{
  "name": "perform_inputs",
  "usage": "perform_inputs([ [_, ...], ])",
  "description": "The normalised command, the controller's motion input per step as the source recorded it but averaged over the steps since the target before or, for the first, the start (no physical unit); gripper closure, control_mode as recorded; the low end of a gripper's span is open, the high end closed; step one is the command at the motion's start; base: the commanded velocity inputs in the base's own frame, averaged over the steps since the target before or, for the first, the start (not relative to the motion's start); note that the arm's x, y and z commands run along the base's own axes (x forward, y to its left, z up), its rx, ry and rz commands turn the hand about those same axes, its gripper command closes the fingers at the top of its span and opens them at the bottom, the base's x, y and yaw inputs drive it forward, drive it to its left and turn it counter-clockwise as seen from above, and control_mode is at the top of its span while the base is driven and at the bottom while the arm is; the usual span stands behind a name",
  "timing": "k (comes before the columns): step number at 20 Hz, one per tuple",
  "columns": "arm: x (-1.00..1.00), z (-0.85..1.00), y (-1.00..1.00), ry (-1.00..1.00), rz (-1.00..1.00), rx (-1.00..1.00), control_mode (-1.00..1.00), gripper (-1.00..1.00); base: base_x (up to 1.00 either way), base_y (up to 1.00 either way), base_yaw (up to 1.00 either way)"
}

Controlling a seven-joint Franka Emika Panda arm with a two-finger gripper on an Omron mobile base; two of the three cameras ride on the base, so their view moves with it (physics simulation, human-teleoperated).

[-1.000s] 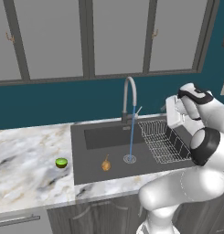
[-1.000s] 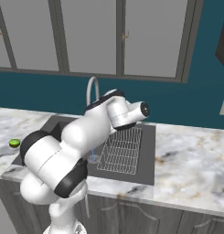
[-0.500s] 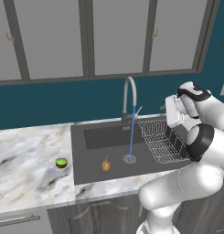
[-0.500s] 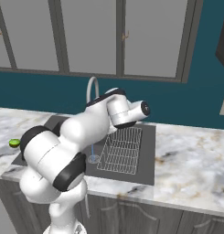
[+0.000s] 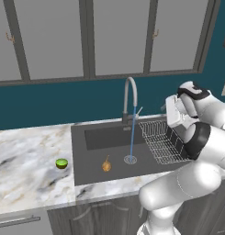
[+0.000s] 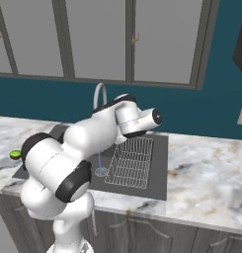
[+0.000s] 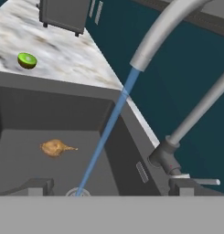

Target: Turn on the sink faucet. Then move the onion from the counter to the sink. Turn off the sink. Move the vegetable from the sink to the pot next to the stove. Finally move the pot to the front center burner.

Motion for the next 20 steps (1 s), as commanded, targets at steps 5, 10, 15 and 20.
perform_inputs([
  [5, 0.05, 0.00, 0.00, 0.00, 0.00, 0.00, -1.00, -1.00, 0.00, 0.00, 0.00],
  [10, 0.02, 0.00, 0.00, 0.00, 0.00, 0.00, -1.00, -1.00, 0.00, 0.00, 0.00],
  [15, 0.00, -0.08, 0.00, 0.00, 0.00, 0.00, -1.00, -1.00, 0.00, 0.00, 0.00],
  [20, 0.00, -0.15, 0.00, 0.00, 0.00, 0.00, -1.00, -1.00, 0.00, 0.00, 0.00],
])
